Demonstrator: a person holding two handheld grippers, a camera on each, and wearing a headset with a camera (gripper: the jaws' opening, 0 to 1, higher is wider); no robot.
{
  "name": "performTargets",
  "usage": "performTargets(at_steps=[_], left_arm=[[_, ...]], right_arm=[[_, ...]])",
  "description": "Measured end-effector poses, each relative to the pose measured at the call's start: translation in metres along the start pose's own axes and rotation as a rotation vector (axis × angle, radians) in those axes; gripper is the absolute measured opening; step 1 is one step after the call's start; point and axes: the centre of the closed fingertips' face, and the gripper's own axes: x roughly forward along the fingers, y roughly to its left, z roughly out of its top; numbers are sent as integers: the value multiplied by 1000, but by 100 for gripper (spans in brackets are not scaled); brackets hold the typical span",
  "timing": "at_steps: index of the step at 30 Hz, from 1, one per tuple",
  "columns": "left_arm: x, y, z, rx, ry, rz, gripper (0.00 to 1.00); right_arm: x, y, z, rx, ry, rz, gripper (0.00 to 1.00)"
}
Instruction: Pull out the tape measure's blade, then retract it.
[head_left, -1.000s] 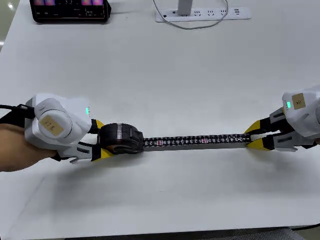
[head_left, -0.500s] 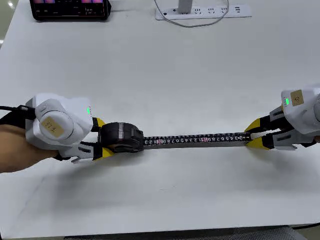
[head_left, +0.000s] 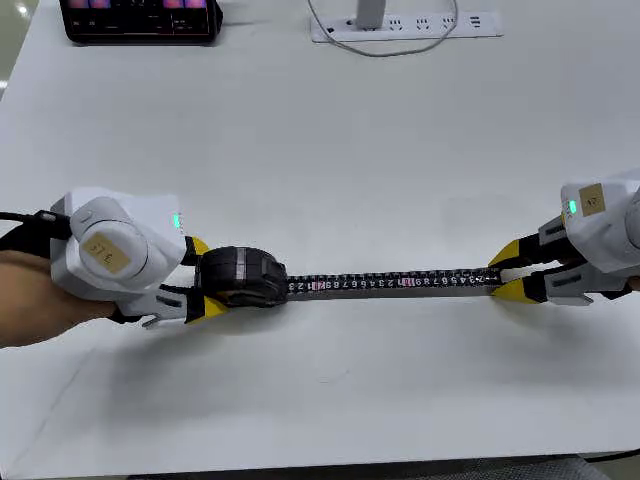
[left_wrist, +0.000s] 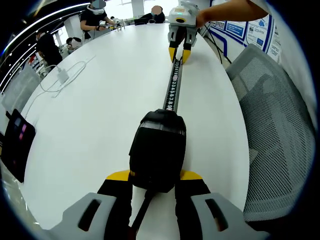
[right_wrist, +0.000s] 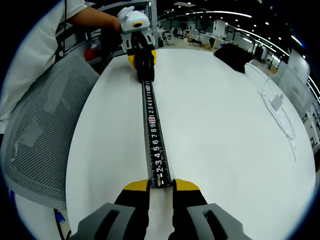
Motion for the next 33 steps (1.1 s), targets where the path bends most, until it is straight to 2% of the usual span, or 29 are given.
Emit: performTargets(at_steps=[4, 10, 18, 23, 28, 33], left_arm=[[-1, 1, 2, 1, -7, 5, 29], [-1, 1, 0, -5, 5, 8, 33], [-2, 0, 1, -16, 4, 9, 37], [-4, 0, 4, -33, -8, 11, 38], [-7, -1, 7, -55, -23, 22, 43], [-10, -2, 9, -69, -38, 40, 48]], right_arm=[[0, 1, 1, 8, 0, 1, 17], [-1, -1, 1, 40, -7, -9, 21], [-2, 0, -1, 47, -6, -13, 22], [-6, 0, 2, 68, -28, -29, 25], [-9, 2, 6, 122, -59, -52, 30], [-11, 3, 9, 185, -87, -71, 41]])
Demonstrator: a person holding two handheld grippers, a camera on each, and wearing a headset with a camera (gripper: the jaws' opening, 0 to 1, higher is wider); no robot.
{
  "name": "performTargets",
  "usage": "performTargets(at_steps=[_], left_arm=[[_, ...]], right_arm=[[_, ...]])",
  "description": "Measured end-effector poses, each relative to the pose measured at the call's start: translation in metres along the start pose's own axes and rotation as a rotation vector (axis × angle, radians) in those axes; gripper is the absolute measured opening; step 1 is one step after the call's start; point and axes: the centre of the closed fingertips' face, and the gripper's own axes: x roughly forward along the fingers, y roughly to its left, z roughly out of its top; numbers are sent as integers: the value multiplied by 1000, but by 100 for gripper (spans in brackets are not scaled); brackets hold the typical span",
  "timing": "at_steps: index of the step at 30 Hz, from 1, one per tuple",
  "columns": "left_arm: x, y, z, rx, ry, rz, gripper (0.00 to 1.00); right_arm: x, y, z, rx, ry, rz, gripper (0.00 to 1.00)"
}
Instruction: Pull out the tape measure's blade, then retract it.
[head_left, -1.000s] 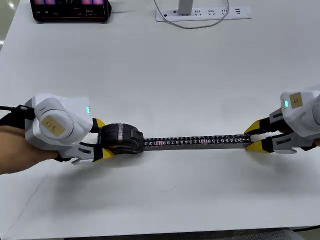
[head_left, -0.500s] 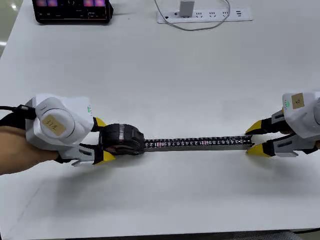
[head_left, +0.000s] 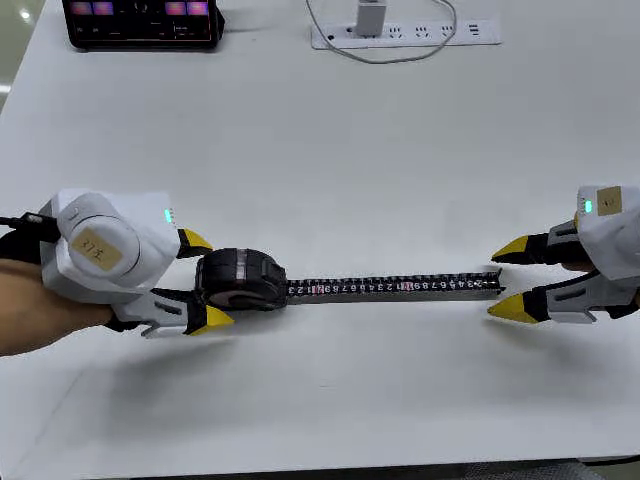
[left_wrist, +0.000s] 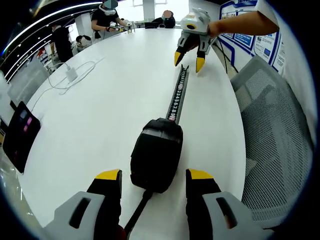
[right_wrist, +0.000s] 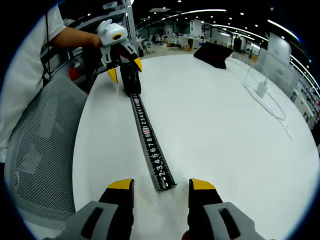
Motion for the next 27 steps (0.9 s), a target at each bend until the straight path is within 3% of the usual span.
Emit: performTargets(at_steps=[8, 13, 19, 23, 27], left_arm=[[-3, 1, 1, -18, -13, 10, 51], [-8, 1, 6, -37, -43, 26, 52], [-17, 3, 5, -83, -78, 79, 56], [-22, 3, 1, -133, -98, 96, 58], [-28, 2, -3, -165, -115, 117, 62]], right_arm=[[-4, -1, 2, -6, -6, -21, 42], [-10, -1, 10, 21, -43, -45, 44], [-17, -1, 12, 67, -75, -90, 54], [-21, 1, 14, 95, -92, -121, 66], [-24, 5, 14, 116, -103, -139, 70]])
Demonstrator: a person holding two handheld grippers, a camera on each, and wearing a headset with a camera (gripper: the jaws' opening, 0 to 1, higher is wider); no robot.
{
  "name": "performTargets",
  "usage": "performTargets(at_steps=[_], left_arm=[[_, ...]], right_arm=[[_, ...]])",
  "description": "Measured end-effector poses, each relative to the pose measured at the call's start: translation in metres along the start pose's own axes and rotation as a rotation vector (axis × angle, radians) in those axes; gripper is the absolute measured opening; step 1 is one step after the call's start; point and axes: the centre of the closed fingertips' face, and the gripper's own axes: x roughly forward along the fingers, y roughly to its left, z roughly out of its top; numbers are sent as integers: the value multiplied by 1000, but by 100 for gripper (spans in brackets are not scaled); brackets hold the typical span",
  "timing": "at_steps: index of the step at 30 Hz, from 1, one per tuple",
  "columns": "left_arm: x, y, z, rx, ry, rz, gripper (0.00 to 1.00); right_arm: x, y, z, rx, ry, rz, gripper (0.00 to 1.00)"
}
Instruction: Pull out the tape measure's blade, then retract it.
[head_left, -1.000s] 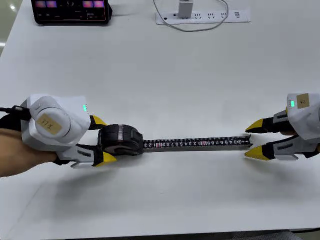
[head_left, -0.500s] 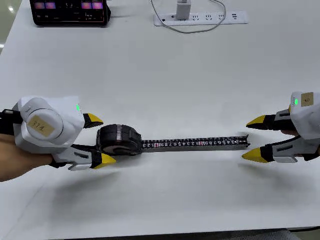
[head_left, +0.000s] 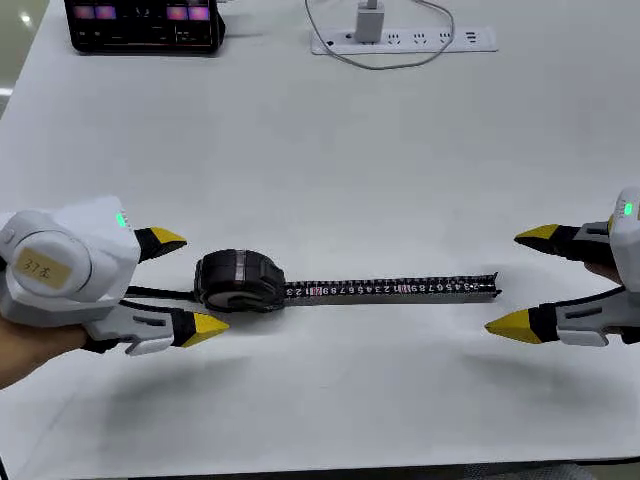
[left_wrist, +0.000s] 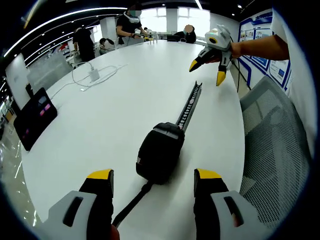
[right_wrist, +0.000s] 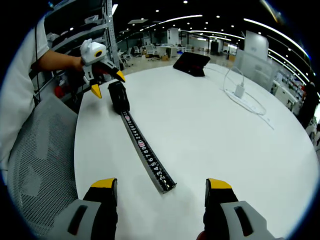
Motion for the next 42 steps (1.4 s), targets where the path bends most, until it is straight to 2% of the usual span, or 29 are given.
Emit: performTargets(at_steps=[7, 11, 18, 25, 33, 36, 38, 42], left_arm=[[-11, 3, -2, -59, -43, 58, 66], [-17, 3, -4, -72, -62, 88, 67], [-23, -3, -7, -105, -97, 127, 68], [-24, -12, -14, -135, -110, 142, 70], [-30, -17, -16, -162, -144, 170, 76], [-30, -20, -18, -173, -150, 173, 77], [-30, -26, -20, -185, -161, 155, 78], [-31, -30, -21, -199, -174, 166, 79]], right_arm=[[-5, 3, 4, 21, -27, -32, 74], [-7, 5, 7, 31, -45, -49, 76], [-7, 11, 9, 47, -77, -78, 79], [-7, 17, 9, 65, -103, -108, 83], [-8, 22, 7, 81, -130, -137, 85], [-8, 24, 7, 84, -139, -147, 86], [-8, 26, 5, 91, -141, -147, 86], [-7, 30, 2, 98, -142, -146, 87]])
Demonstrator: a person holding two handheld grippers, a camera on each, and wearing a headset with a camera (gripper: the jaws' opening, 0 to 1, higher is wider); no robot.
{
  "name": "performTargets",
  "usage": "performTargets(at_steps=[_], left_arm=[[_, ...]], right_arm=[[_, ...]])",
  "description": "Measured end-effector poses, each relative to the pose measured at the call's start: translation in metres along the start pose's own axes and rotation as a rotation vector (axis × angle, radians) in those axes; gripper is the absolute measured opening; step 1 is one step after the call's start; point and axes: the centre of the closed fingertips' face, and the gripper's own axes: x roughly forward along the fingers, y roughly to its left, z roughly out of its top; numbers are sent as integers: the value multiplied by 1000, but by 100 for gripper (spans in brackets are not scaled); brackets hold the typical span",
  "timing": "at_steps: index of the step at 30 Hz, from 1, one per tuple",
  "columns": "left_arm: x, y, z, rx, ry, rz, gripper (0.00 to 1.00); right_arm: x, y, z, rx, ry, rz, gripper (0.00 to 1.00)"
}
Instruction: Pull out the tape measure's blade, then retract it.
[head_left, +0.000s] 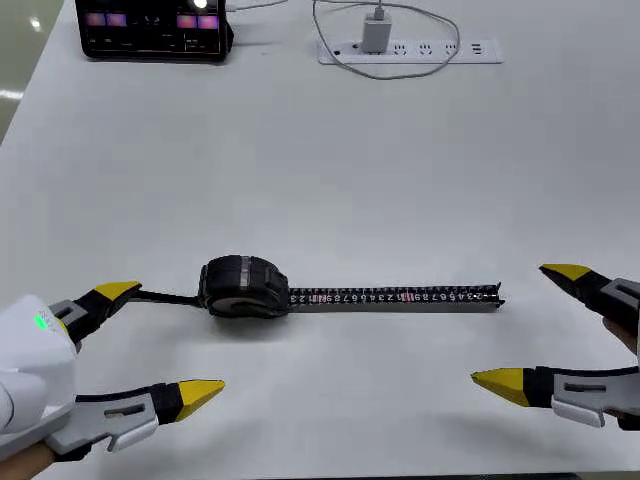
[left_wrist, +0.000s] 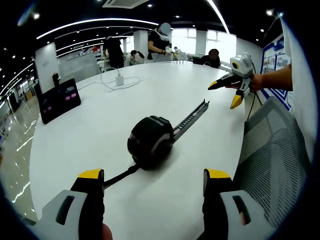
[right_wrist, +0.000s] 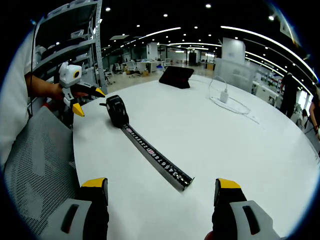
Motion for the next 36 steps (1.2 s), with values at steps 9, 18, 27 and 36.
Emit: performTargets(at_steps=[9, 18, 27, 36], left_arm=[[-5, -2, -8, -34, -11, 49, 81], [-11, -5, -17, -87, -18, 90, 82], [-14, -8, -23, -124, -23, 110, 83], [-15, -8, -28, -144, -17, 112, 84]], right_arm=[[-1, 7, -1, 13, -18, -21, 90], [-4, 12, -8, 44, -36, -44, 92], [-5, 14, -14, 54, -43, -60, 93], [-5, 17, -21, 58, -25, -51, 97]])
